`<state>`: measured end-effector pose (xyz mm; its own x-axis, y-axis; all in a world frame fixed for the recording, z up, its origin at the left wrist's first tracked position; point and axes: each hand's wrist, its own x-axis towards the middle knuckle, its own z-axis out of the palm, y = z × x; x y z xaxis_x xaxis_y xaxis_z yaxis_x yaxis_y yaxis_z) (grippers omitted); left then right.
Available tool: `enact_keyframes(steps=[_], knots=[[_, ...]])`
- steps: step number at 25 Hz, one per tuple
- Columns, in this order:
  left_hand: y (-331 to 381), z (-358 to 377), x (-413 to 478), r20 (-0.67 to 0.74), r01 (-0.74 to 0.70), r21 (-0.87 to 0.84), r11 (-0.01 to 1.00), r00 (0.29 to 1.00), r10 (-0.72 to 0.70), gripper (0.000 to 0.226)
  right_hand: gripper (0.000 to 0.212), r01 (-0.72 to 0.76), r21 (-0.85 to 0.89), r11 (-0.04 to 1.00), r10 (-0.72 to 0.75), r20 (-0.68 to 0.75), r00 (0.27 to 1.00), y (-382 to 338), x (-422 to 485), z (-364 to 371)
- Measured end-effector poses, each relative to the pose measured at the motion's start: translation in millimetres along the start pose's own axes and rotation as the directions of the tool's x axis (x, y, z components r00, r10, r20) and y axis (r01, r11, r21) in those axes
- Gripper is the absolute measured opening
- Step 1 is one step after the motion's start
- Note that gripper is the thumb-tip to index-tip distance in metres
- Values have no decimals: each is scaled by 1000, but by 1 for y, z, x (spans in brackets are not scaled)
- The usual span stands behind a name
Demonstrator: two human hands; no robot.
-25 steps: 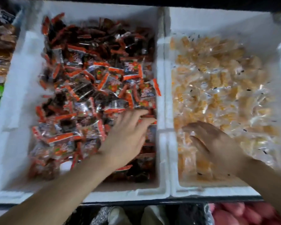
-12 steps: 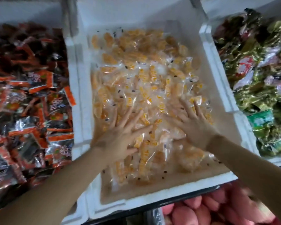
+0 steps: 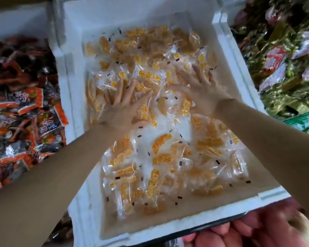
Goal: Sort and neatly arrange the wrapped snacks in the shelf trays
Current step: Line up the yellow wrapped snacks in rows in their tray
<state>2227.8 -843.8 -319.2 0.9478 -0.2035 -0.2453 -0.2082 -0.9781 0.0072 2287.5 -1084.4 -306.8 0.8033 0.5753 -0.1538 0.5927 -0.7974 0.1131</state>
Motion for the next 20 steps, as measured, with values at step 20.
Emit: enact_keyframes(steps=[20], knots=[[1,40,-20,-272,-170,495,852,901,337,99,105,134,-281,950,-200,-223,954,-24,-17,38]])
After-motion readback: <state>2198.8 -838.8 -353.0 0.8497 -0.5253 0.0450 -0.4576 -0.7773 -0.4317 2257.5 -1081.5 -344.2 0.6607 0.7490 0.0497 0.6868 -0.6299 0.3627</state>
